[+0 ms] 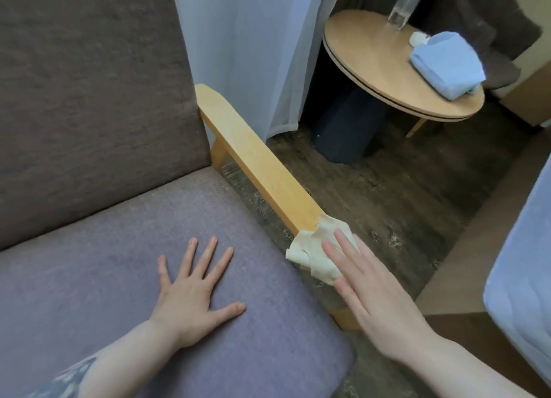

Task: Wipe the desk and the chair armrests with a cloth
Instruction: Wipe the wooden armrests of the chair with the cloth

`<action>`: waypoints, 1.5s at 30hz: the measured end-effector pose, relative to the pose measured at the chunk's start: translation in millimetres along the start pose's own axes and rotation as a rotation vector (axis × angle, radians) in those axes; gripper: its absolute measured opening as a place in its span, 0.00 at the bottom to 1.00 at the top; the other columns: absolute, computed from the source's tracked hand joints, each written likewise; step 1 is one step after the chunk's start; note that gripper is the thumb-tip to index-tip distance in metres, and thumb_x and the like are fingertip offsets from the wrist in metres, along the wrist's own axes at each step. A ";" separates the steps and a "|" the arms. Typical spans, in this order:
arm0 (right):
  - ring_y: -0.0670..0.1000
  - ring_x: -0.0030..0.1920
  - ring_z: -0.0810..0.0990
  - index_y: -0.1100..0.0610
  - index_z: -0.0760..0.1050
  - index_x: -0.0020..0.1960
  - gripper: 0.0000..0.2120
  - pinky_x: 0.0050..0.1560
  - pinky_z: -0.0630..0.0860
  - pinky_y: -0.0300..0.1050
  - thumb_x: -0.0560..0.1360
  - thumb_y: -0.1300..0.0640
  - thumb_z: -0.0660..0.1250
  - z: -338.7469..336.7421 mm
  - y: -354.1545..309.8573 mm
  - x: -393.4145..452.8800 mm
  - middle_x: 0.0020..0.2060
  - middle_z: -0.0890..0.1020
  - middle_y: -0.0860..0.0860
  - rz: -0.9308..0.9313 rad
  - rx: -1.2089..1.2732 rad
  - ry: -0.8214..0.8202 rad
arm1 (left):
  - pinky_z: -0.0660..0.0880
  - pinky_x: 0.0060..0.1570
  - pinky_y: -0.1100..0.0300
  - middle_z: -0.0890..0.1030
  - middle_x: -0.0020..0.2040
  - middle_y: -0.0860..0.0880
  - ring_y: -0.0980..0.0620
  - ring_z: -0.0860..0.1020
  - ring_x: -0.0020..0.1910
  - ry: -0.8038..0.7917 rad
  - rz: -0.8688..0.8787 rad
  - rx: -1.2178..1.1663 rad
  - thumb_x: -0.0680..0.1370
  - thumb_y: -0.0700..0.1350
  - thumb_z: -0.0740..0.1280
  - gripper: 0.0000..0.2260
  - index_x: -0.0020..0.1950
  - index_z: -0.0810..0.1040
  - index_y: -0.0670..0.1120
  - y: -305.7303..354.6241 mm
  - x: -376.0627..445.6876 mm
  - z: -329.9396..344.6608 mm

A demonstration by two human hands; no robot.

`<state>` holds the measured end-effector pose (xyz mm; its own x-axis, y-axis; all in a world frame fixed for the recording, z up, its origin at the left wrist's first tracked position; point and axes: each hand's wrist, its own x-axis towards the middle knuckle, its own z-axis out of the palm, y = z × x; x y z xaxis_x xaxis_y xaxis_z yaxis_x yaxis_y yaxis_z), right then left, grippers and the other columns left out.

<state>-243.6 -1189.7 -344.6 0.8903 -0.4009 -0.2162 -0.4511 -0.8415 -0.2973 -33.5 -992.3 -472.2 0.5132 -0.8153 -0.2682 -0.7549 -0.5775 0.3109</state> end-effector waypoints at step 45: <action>0.57 0.76 0.46 0.49 0.47 0.77 0.24 0.74 0.49 0.54 0.82 0.49 0.48 -11.5 -67.6 227.9 0.78 0.48 0.51 -0.028 -0.096 0.064 | 0.27 0.63 0.35 0.26 0.71 0.60 0.54 0.23 0.69 -0.101 0.002 -0.011 0.65 0.77 0.43 0.37 0.65 0.25 0.69 -1.9 4.7 6.6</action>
<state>-9.5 -1228.3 -363.0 0.9058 -0.3967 -0.1488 -0.4211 -0.8820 -0.2116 -32.4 -994.8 -480.0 0.4678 -0.8082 -0.3577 -0.7509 -0.5769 0.3213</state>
